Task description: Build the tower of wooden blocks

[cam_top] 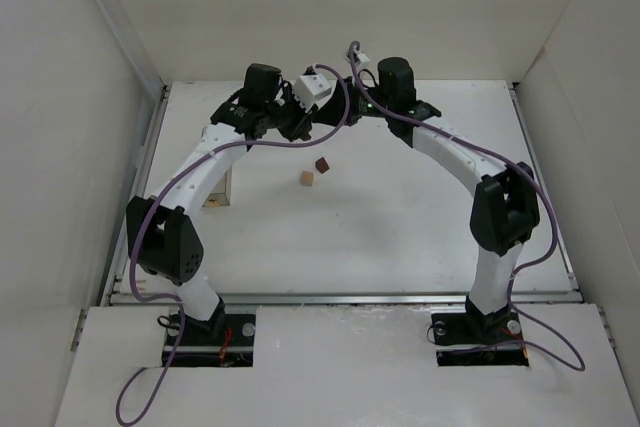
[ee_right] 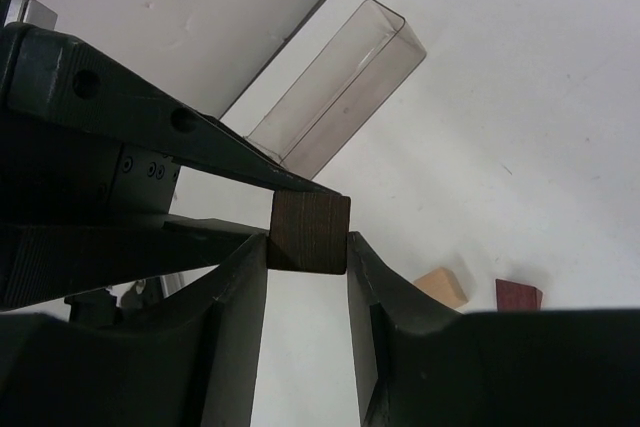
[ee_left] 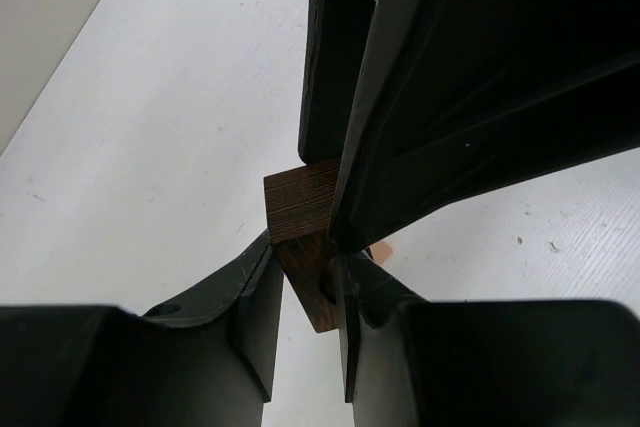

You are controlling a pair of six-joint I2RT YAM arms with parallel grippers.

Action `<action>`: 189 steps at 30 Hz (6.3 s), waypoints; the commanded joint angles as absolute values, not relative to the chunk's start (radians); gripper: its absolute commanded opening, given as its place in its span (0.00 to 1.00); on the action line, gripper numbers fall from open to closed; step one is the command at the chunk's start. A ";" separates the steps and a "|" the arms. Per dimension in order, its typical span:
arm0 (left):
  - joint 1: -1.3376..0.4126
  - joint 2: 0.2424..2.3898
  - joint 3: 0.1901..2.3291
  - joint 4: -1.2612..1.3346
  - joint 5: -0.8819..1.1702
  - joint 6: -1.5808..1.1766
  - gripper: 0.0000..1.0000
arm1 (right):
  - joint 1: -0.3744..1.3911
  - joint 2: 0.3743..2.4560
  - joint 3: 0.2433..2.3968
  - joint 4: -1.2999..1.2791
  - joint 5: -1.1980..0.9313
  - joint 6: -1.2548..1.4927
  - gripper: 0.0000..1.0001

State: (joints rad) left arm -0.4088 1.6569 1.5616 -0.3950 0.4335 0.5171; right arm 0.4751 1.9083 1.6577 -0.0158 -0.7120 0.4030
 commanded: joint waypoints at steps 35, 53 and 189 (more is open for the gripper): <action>-0.335 1.473 1.465 -0.587 0.552 0.683 0.68 | 0.472 1.798 1.553 -0.365 -0.534 -0.400 0.00; -0.225 1.470 1.198 -0.376 0.545 0.715 0.62 | 0.624 1.775 1.236 -0.216 -0.607 -0.871 0.00; -0.575 1.787 1.488 -0.663 0.618 0.956 0.00 | 0.468 1.026 0.741 -0.034 -0.583 -0.543 0.94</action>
